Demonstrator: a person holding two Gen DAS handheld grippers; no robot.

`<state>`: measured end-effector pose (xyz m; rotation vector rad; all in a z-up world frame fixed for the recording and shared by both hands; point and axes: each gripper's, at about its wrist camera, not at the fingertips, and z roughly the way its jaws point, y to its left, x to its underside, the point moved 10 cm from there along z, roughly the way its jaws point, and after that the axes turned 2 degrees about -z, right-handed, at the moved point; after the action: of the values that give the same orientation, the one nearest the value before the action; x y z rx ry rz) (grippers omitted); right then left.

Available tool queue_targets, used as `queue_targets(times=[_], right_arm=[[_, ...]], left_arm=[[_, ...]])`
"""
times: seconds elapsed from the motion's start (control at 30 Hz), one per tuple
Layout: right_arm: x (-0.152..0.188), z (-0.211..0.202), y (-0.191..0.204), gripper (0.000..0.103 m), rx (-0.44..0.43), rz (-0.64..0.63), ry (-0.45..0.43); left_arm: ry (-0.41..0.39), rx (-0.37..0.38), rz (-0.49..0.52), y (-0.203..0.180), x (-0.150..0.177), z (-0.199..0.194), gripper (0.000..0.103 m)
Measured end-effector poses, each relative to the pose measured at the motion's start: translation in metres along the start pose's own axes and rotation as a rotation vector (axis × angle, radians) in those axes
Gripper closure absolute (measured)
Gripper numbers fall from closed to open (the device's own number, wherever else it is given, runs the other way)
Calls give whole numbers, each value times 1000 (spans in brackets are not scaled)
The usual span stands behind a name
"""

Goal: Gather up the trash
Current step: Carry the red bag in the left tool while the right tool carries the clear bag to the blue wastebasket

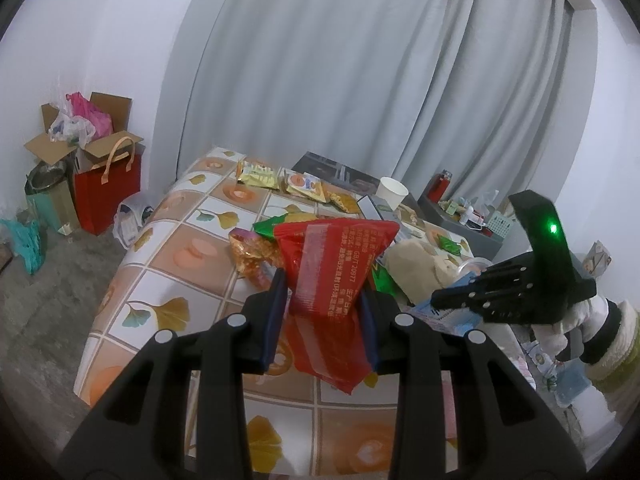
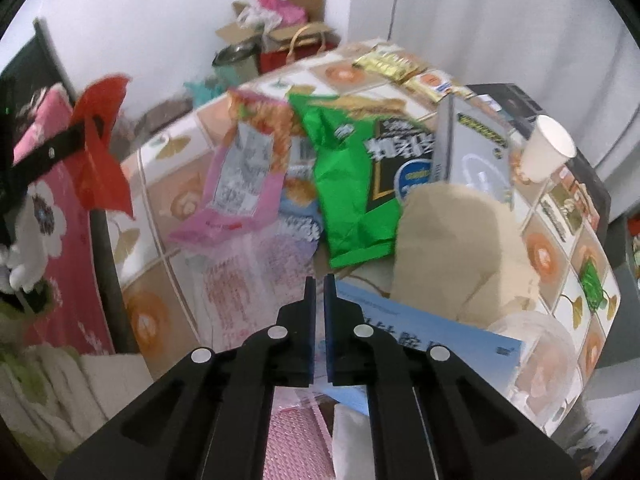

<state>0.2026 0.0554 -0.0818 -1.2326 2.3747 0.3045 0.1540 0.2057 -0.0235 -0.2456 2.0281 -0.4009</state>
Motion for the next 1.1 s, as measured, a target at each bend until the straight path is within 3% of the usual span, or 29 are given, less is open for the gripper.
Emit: queue_targets(times=[0.2,0.27,0.33,0.53,0.77,0.9,0.93,1.1], right_arm=[[0,-22,-3,97,-74,72,-48],[4,-22,4,86,-86,53,-39],[9,-22,18,51,-74,3,-34],[18,5,62,31,4,-237,38],[25,55,70,29,86,-357,182],[26,60,69,31,103,-355,187],[25,59,69,41,104,-350,182],[14,40,60,72,99,-272,116]], left_arm=[[-7,1,13,-6,-1,-2,71],[-6,3,14,-7,0,-2,71],[-2,4,16,-8,1,-1,71],[14,9,19,-11,4,1,71],[20,7,11,-9,2,2,71],[23,1,5,-6,4,2,71],[23,-1,4,-6,4,2,71],[20,-1,2,-7,2,-2,71]])
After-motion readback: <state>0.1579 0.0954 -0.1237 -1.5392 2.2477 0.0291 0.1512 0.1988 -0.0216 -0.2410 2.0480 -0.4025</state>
